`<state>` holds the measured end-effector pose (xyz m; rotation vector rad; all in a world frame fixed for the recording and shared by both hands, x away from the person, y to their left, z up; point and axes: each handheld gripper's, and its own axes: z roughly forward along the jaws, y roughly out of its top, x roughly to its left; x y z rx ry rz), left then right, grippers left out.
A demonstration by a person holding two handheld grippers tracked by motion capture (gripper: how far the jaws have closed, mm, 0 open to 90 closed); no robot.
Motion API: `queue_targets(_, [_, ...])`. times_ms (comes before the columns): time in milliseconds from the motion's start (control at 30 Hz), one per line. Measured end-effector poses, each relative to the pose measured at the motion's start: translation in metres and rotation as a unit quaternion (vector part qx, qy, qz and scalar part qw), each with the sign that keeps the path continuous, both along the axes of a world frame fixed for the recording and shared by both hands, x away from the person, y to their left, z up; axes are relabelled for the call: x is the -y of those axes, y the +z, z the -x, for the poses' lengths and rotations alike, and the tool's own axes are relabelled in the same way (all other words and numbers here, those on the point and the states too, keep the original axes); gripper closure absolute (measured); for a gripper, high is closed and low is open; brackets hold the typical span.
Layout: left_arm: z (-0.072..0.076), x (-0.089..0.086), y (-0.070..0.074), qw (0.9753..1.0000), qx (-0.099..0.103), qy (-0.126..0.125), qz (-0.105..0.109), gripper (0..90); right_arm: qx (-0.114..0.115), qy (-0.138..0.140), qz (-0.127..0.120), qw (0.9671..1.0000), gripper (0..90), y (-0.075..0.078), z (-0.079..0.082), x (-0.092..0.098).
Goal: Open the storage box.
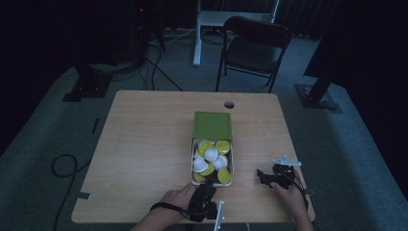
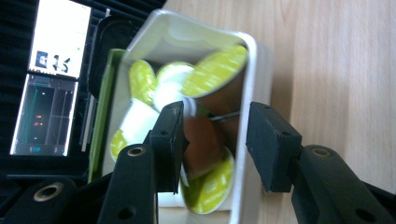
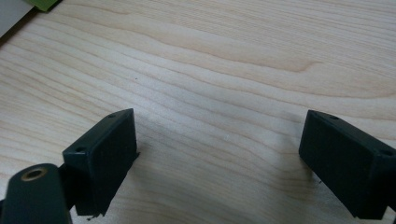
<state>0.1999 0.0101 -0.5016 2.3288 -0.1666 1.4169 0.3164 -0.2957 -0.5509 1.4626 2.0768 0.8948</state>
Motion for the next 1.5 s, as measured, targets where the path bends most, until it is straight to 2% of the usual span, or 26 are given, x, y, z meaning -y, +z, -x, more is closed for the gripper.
queue_targets(100, [-0.003, -0.002, 0.007, 0.9999, -0.004, 0.003, 0.013, 56.9, 0.0, 0.0, 0.0, 1.0, 10.9, 0.0, 0.0, 0.0])
queue_targets(167, [-0.008, -0.005, 0.014, 0.9993, -0.021, 0.006, 0.03, 56.9, 0.0, 0.0, 0.0, 1.0, 10.9, 0.0, 0.0, 0.0])
queue_targets(367, [-0.019, -0.015, 0.029, 0.9963, -0.047, 0.02, 0.068, 57.0, 0.0, 0.0, 0.0, 1.0, 10.9, 0.0, 0.0, 0.0])
queue_targets(567, [-0.027, -0.024, 0.039, 0.9935, -0.057, 0.028, 0.094, 57.0, 0.0, 0.0, 0.0, 1.0, 10.9, 0.0, 0.0, 0.0])
queue_targets(633, [-0.029, -0.028, 0.042, 0.9913, -0.067, 0.03, 0.109, 57.0, 0.0, 0.0, 0.0, 1.0, 10.9, 0.0, 0.0, 0.0])
queue_targets(700, [-0.03, -0.029, 0.043, 0.991, -0.066, 0.031, 0.112, 57.1, 0.0, 0.0, 0.0, 1.0, 10.9, 0.0, 0.0, 0.0])
queue_targets(767, [-0.034, -0.034, 0.047, 0.9882, -0.079, 0.034, 0.127, 57.1, 0.0, 0.0, 0.0, 1.0, 10.9, 0.0, 0.0, 0.0])
queue_targets(867, [-0.038, -0.041, 0.051, 0.9853, -0.084, 0.04, 0.143, 57.0, 0.0, 0.0, 0.0, 1.0, 10.9, 0.0, 0.0, 0.0])
queue_targets(1033, [-0.046, -0.057, 0.062, 0.9779, -0.093, 0.053, 0.18, 56.9, 0.0, 0.0, 0.0, 1.0, 10.9, 0.0, 0.0, 0.0])
queue_targets(1100, [-0.049, -0.063, 0.064, 0.977, -0.09, 0.062, 0.183, 56.8, 0.0, 0.0, 0.0, 1.0, 10.9, 0.0, 0.0, 0.0])
queue_targets(1267, [-0.057, -0.077, 0.068, 0.9692, -0.108, 0.075, 0.208, 51.3, 0.0, 0.0, 0.0, 1.0, 10.9, 0.0, 0.0, 0.0])
queue_targets(1367, [-0.06, -0.084, 0.068, 0.9673, -0.108, 0.086, 0.213, 51.2, 0.0, 0.0, 0.0, 1.0, 10.9, 0.0, 0.0, 0.0])
queue_targets(1400, [-0.061, -0.086, 0.067, 0.9656, -0.112, 0.089, 0.217, 51.1, 0.0, 0.0, 0.0, 1.0, 10.9, 0.0, 0.0, 0.0])
queue_targets(1500, [-0.063, -0.092, 0.066, 0.9629, -0.118, 0.096, 0.223, 47.4, 0.0, 0.0, 0.0, 1.0, 10.9, 0.0, 0.0, 0.0])
